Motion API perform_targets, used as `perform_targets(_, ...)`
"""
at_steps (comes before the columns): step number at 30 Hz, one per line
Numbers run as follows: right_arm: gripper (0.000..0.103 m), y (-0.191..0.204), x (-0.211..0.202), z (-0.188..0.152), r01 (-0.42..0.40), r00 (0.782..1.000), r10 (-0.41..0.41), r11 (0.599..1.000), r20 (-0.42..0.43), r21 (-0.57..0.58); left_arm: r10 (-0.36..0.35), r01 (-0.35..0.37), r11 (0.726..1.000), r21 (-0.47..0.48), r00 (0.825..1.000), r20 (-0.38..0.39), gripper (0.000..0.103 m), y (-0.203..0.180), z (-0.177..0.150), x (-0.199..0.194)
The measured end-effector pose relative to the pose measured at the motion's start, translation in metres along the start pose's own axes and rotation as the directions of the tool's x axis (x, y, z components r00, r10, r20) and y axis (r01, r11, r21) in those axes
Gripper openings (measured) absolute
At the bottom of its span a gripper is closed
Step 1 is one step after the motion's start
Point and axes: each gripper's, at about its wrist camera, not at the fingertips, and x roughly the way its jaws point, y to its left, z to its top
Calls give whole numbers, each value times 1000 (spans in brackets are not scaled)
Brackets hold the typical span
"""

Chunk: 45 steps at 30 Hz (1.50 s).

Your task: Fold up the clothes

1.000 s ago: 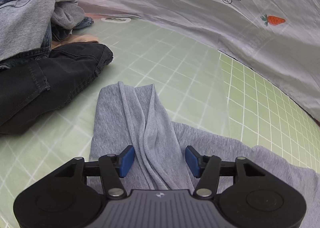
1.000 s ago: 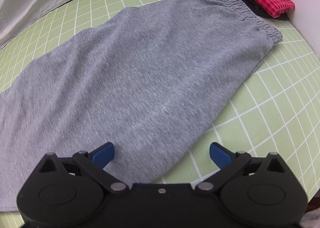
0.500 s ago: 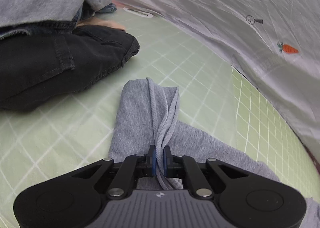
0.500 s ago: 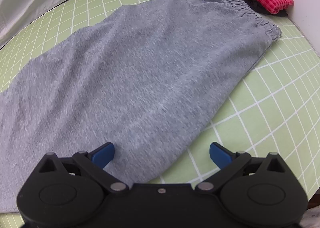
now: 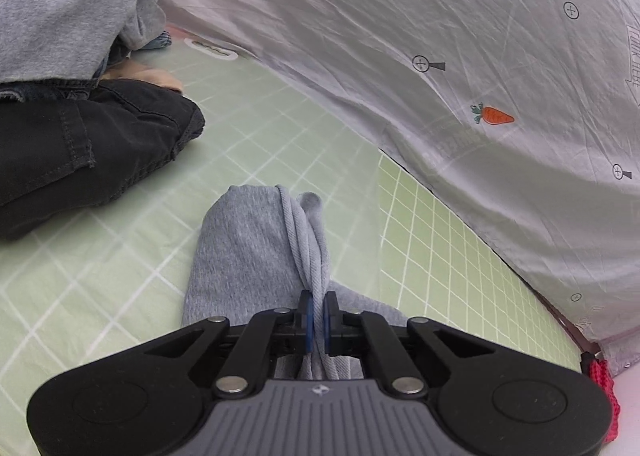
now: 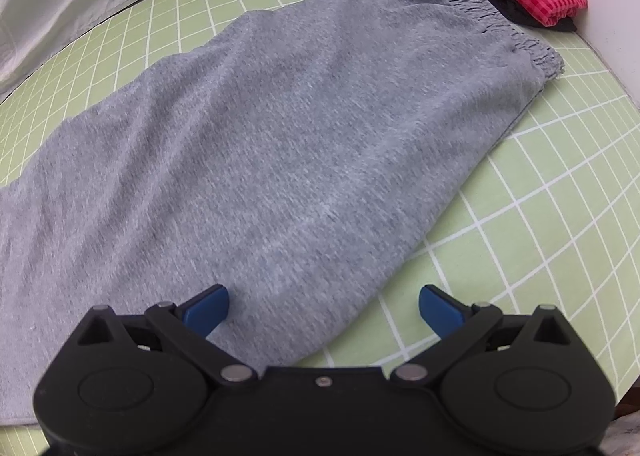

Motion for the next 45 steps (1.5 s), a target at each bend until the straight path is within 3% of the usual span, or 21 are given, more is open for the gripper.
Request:
perform_targets(10, 103, -8, -1, -4, -15, 1000, 15, 999, 1, 39, -104, 111, 989, 95, 991, -79, 4, -44, -19, 10)
perform_targets(17, 103, -15, -2, -6, -20, 1000, 19, 997, 4, 69, -204, 221, 965, 144, 971, -122, 4, -68, -21, 5)
perform_targets(24, 103, -17, -1, -7, -22, 1000, 22, 997, 4, 81, -338, 363, 921, 144, 926, -171, 4, -92, -28, -3)
perform_targets(28, 103, -17, 0, -7, -21, 1000, 20, 997, 6, 76, -385, 434, 886, 165, 885, -261, 8, -103, -44, 9)
perform_targets(29, 103, -17, 0, -7, -20, 1000, 20, 997, 7, 74, -360, 416, 890, 188, 892, -272, 13, -105, -51, 15)
perform_targets(31, 103, -17, 0, -7, -18, 1000, 18, 997, 8, 70, -249, 322, 897, 301, 934, -257, 39, -114, -62, 19)
perform_targets(33, 103, -15, -2, -6, -12, 1000, 11, 998, 15, 60, -140, 225, 886, 405, 963, -229, 49, -121, -71, 23)
perform_targets(34, 103, -14, -4, -6, -4, 1000, 3, 999, 24, 51, -107, 190, 886, 424, 972, -211, 57, -119, -72, 22)
perform_targets(36, 103, -12, -8, -5, 12, 999, -13, 999, 46, 33, -42, 118, 882, 456, 984, -174, 63, -114, -74, 21)
perform_targets(41, 103, 3, -22, 2, 30, 992, -23, 998, 123, -55, 122, -38, 885, 463, 981, -152, 63, -89, -70, 24)
perform_targets(45, 103, 21, -23, 7, 18, 991, 1, 990, 135, -140, 145, -46, 876, 479, 974, -173, 66, -82, -77, 15)
